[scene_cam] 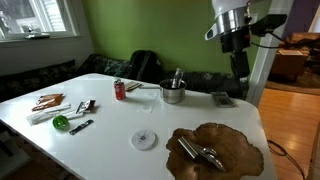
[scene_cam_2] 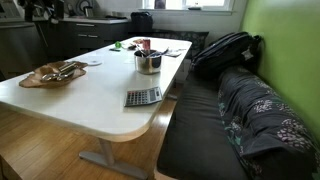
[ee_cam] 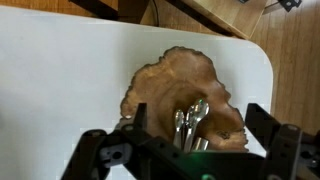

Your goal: Remove the silver object from the wooden box

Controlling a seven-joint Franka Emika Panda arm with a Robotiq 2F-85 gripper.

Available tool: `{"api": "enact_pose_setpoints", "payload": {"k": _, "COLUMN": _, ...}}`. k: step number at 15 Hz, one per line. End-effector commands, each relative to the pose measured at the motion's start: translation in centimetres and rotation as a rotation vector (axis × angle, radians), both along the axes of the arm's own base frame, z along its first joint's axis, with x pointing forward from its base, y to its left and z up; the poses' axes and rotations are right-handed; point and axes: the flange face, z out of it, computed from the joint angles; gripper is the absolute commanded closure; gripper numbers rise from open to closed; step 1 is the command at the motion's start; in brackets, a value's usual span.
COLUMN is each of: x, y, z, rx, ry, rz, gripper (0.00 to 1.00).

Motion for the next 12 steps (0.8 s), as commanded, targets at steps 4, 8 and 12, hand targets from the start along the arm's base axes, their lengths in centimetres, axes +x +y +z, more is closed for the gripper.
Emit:
{"api": "enact_pose_setpoints", "payload": {"k": 4, "x": 0.3, "y": 1.0, "z": -0.6, "rx": -0.007, "ry": 0.011, "rz": 0.006, "gripper": 0.0}}
{"api": "enact_pose_setpoints", "payload": {"k": 8, "x": 0.1, "y": 3.9, "z": -3.0, "rx": -0.147, "ry": -0.058, "rz": -0.184, "gripper": 0.0}}
{"api": "enact_pose_setpoints", "payload": {"k": 12, "x": -0.3, "y": 8.0, "z": -8.1, "rx": -0.246, "ry": -0.204, "rz": -0.269, "gripper": 0.0}}
